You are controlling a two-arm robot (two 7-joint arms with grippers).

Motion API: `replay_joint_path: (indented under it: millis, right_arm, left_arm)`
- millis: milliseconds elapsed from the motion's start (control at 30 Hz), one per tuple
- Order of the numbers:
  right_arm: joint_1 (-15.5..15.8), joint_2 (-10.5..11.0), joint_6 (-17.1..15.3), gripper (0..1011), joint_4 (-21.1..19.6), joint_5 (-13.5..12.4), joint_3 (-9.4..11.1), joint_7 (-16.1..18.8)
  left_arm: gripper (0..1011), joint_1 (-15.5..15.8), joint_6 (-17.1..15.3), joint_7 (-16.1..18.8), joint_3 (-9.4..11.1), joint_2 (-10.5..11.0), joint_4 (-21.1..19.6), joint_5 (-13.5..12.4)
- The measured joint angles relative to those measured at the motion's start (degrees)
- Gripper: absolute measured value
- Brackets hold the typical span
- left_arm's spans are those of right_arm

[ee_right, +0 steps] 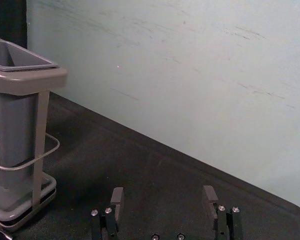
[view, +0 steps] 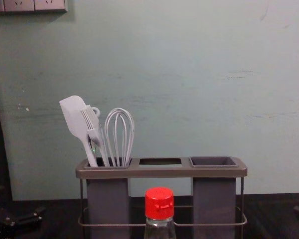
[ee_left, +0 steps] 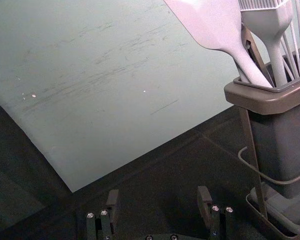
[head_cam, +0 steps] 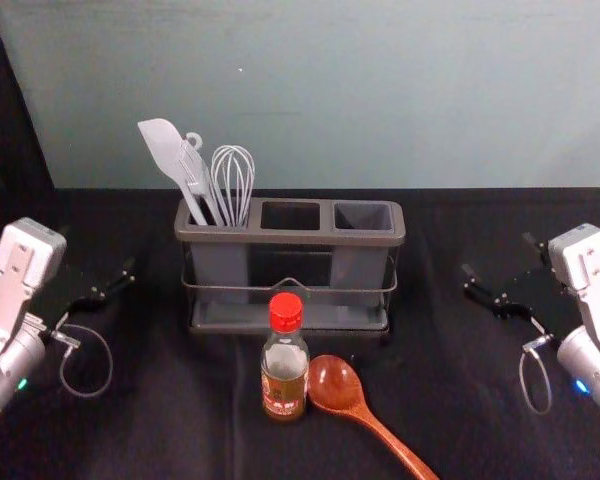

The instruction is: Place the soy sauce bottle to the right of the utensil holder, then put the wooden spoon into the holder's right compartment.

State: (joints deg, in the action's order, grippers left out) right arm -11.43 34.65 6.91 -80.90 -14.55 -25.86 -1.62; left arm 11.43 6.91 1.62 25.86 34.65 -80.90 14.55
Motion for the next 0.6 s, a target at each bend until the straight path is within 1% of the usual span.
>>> replay_joint_path:
  millis: [600]
  right_arm:
    - [0.0, 0.0, 0.0, 1003, 0.0, 0.0, 0.0, 0.0]
  left_arm:
    - [1012, 0.0, 0.0, 0.0, 0.0, 0.0, 0.0, 0.0]
